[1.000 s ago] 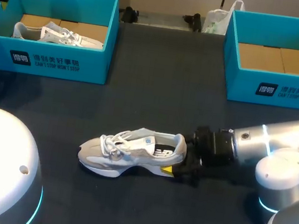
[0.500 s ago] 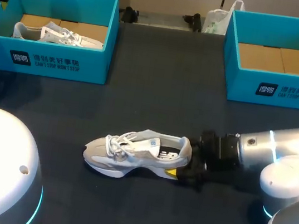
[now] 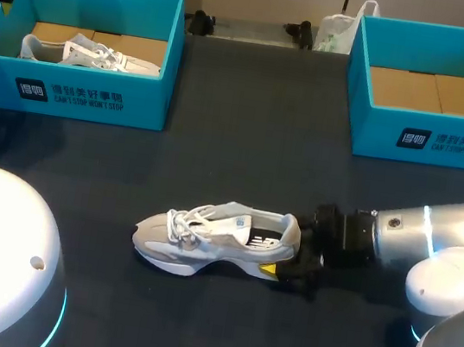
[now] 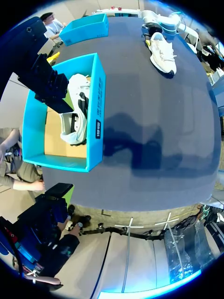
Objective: Take the shoe out of the shoebox, open the shoe tongue, remove and reinsert the insole, then place the shoe into the shoebox
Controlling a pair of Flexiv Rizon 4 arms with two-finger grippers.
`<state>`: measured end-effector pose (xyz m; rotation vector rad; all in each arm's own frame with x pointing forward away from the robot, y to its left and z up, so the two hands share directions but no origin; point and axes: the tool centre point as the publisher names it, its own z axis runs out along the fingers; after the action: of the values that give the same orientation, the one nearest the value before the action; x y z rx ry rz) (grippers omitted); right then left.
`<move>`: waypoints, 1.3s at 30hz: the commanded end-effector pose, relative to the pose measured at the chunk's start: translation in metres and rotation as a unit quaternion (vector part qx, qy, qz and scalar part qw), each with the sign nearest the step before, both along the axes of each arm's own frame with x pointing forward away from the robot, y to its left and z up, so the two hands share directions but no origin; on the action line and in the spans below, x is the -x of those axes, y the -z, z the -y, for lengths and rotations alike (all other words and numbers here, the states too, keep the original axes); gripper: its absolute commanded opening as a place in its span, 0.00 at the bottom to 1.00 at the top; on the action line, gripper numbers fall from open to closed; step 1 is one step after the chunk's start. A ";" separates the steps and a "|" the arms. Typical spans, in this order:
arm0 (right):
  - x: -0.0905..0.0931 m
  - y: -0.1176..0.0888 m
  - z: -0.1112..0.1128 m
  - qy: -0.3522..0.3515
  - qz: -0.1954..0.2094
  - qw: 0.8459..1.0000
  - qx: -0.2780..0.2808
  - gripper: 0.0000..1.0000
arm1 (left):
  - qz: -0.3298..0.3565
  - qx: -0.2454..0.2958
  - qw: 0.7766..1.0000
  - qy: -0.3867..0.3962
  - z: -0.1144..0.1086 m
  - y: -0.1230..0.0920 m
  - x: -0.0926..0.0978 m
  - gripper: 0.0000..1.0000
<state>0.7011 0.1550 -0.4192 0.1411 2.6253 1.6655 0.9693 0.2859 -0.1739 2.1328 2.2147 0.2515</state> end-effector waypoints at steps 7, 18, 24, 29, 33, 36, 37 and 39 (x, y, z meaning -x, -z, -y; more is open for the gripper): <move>0.001 -0.002 0.000 0.000 0.000 1.000 0.001 0.00 | -0.003 0.082 0.995 -0.053 0.038 -0.028 0.037 1.00; 0.001 -0.002 0.000 0.000 0.000 1.000 0.001 0.00 | -0.072 0.020 0.939 -0.335 0.104 -0.025 0.084 1.00; 0.001 -0.002 0.000 0.000 0.000 1.000 0.001 0.00 | -0.072 0.020 0.939 -0.335 0.104 -0.025 0.084 1.00; 0.001 -0.002 0.000 0.000 0.000 1.000 0.001 0.00 | -0.090 0.019 0.929 -0.360 0.115 -0.028 0.087 1.00; 0.001 -0.002 0.000 0.000 0.000 1.000 0.001 0.00 | -0.062 0.029 0.894 -0.444 0.142 -0.029 0.113 1.00; 0.001 -0.002 0.000 0.000 0.000 1.000 0.001 0.00 | -0.046 0.021 0.845 -0.532 0.162 -0.031 0.138 1.00; 0.001 -0.002 0.000 0.000 0.000 1.000 0.001 0.00 | -0.046 0.008 0.817 -0.574 0.170 -0.030 0.141 1.00; 0.001 -0.002 0.000 0.000 0.000 1.000 0.001 0.00 | -0.039 -0.036 0.752 -0.657 0.183 -0.028 0.149 1.00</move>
<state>0.7006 0.1542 -0.4194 0.1413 2.6222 1.6687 0.8377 0.1237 -0.1442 0.8620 3.1405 0.0124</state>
